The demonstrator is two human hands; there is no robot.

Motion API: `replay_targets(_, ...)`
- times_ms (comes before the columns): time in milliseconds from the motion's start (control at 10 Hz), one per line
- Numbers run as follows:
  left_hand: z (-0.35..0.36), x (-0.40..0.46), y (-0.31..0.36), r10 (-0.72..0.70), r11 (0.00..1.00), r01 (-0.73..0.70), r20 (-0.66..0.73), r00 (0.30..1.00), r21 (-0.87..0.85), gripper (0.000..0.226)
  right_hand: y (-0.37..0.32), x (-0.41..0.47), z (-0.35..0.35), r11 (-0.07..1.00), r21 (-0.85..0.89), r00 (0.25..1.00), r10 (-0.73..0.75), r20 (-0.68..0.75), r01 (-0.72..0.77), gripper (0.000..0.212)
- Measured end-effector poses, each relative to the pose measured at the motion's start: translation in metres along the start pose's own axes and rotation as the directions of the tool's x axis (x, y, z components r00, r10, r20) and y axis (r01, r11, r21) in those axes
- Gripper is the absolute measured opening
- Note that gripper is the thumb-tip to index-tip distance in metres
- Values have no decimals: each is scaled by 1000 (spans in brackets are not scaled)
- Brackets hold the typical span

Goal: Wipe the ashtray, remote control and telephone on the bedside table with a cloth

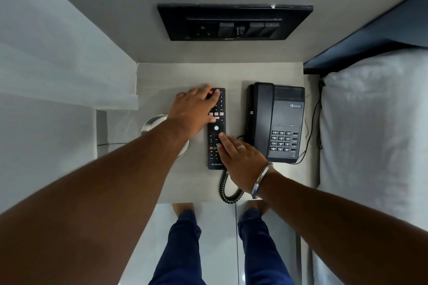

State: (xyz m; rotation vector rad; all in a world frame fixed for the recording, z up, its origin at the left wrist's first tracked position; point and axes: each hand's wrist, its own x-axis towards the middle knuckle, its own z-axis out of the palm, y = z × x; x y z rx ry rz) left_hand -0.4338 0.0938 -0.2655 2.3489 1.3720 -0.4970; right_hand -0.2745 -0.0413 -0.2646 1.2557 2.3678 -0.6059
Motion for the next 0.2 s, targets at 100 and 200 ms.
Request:
replay_targets(100,2,-1,-6,16,999,-15,17,1000,-36,80,-1,-9,-15,998,58,998,-5,-59,8,65)
replay_targets(200,-1,-12,-9,12,998,-11,7,1000,-58,81,1,-28,-35,984,179,993,10,-114,11,68)
